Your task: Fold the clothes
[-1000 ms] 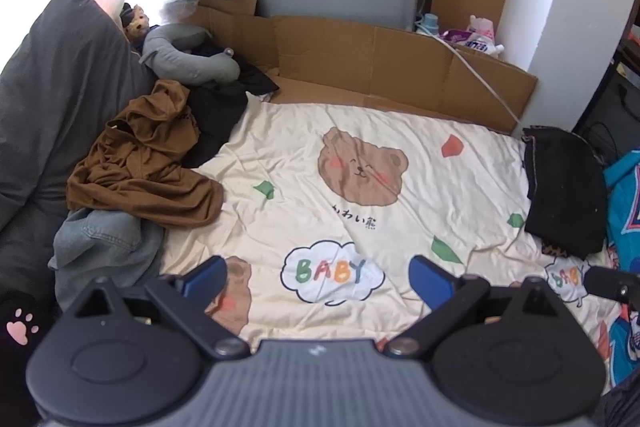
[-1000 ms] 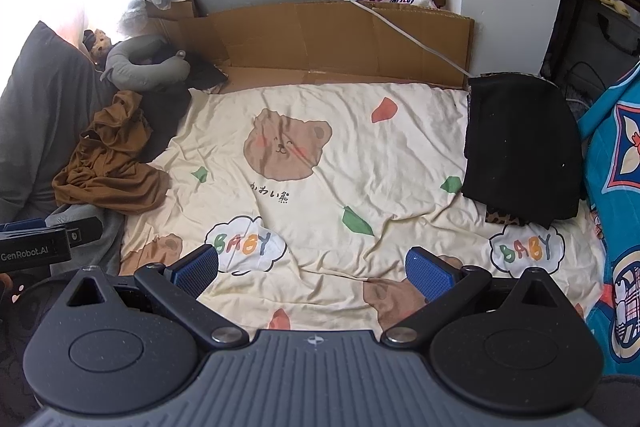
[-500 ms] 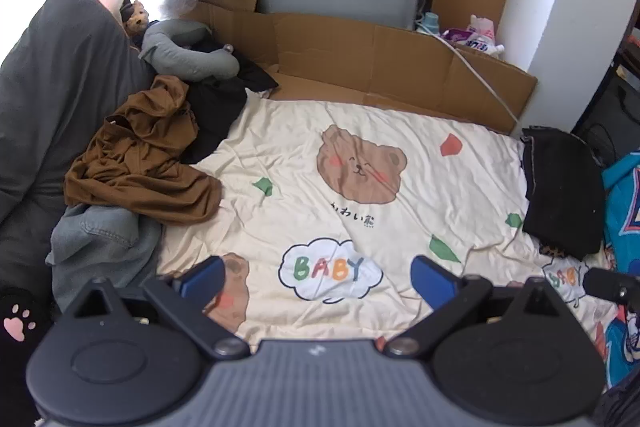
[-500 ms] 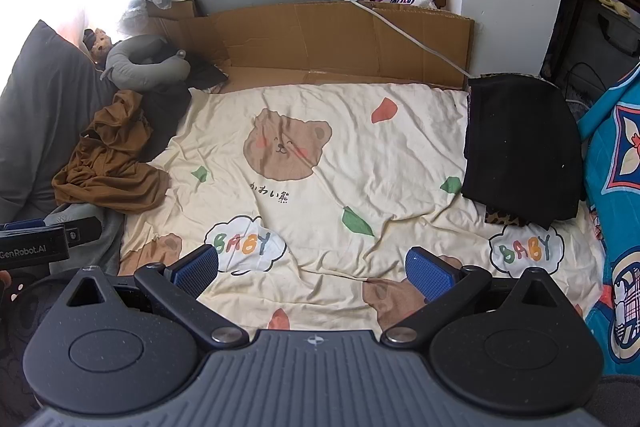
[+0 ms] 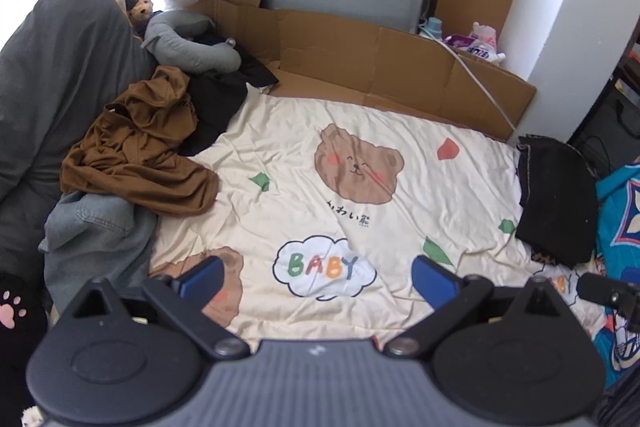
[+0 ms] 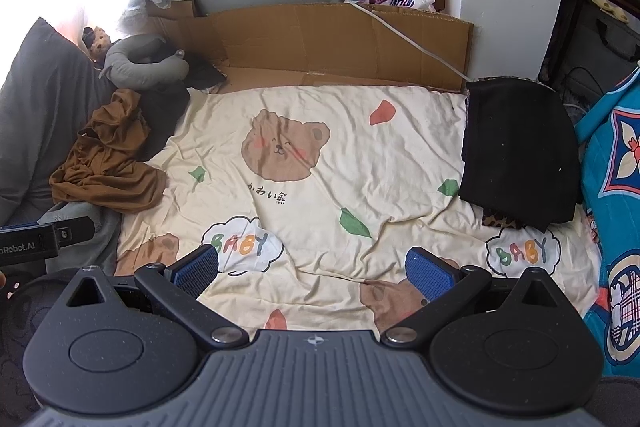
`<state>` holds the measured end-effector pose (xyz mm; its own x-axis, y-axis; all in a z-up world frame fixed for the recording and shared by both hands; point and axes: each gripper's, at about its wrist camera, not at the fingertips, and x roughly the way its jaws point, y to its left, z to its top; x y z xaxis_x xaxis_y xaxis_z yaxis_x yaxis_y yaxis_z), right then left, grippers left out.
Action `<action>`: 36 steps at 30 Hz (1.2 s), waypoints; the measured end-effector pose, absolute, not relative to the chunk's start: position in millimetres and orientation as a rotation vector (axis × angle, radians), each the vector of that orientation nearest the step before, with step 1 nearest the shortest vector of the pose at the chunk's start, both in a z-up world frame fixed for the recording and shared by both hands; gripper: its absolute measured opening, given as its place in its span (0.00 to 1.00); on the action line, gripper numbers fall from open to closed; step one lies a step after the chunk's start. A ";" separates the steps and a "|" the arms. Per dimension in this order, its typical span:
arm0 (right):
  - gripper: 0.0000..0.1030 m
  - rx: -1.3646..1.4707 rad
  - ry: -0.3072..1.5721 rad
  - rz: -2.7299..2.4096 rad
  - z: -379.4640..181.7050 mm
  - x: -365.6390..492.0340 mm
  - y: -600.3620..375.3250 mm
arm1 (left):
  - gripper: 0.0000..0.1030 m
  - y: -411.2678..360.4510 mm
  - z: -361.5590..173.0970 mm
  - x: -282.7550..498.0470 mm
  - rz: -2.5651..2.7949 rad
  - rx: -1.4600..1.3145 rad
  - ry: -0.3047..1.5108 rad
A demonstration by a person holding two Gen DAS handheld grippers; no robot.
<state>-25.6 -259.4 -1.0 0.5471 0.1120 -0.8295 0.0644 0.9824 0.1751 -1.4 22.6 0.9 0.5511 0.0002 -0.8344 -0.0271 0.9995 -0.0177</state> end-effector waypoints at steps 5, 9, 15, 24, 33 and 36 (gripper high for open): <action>1.00 0.199 0.997 0.033 -1.0 -23.9 -258.1 | 0.99 23.0 1.3 -0.7 -0.019 -0.062 0.996; 1.00 0.247 1.000 0.038 0.2 -20.2 -259.8 | 0.99 28.2 1.4 0.8 -0.050 -0.132 1.005; 1.00 0.231 0.983 0.010 6.2 -13.2 -266.6 | 0.99 30.3 3.3 6.6 -0.078 -0.126 1.002; 1.00 0.220 0.974 0.013 15.5 7.2 -268.3 | 0.99 55.0 17.9 25.6 -0.056 -0.126 0.993; 1.00 0.216 0.976 0.008 6.4 28.9 -261.7 | 0.99 88.9 17.2 50.2 -0.002 -0.131 0.985; 1.00 0.206 0.976 0.021 1.8 36.4 -256.8 | 0.99 101.5 13.5 57.9 0.007 -0.130 0.977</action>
